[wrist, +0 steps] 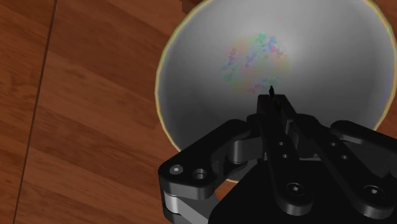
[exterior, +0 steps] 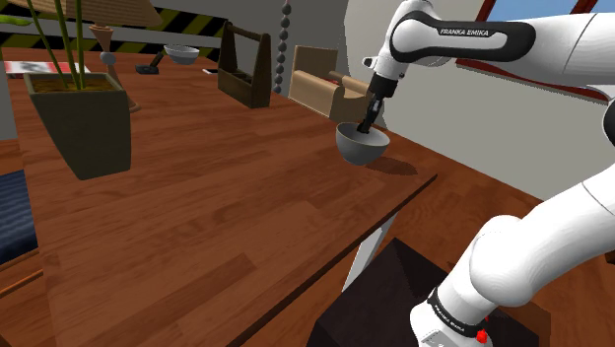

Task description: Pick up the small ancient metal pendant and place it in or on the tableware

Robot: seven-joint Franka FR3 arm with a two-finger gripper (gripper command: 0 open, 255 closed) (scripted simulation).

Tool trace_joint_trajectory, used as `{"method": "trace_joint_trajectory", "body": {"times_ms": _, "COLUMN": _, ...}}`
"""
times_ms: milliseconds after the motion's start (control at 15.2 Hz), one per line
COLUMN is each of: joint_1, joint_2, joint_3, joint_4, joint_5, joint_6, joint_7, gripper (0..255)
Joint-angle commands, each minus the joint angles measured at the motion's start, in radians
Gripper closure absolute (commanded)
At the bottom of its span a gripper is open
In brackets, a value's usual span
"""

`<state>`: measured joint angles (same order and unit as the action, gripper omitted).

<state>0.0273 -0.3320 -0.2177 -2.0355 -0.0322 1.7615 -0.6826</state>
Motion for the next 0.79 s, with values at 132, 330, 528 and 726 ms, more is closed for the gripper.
{"method": "trace_joint_trajectory", "body": {"times_ms": 132, "joint_1": 0.0, "joint_2": 0.0, "joint_3": 0.0, "joint_4": 0.0, "joint_5": 0.0, "joint_6": 0.0, "joint_7": 0.0, "gripper": 0}}
{"method": "trace_joint_trajectory", "body": {"times_ms": 330, "joint_1": 0.0, "joint_2": 0.0, "joint_3": 0.0, "joint_4": 0.0, "joint_5": 0.0, "joint_6": 0.0, "joint_7": 0.0, "gripper": 0}}
{"method": "trace_joint_trajectory", "body": {"times_ms": 528, "joint_1": 0.001, "joint_2": 0.009, "joint_3": 0.001, "joint_4": 0.109, "joint_5": 0.002, "joint_6": -0.101, "joint_7": -0.002, "gripper": 0}}
{"method": "trace_joint_trajectory", "body": {"times_ms": 726, "joint_1": 0.002, "joint_2": 0.013, "joint_3": 0.001, "joint_4": 0.14, "joint_5": 0.003, "joint_6": -0.127, "joint_7": -0.002, "gripper": 0}}
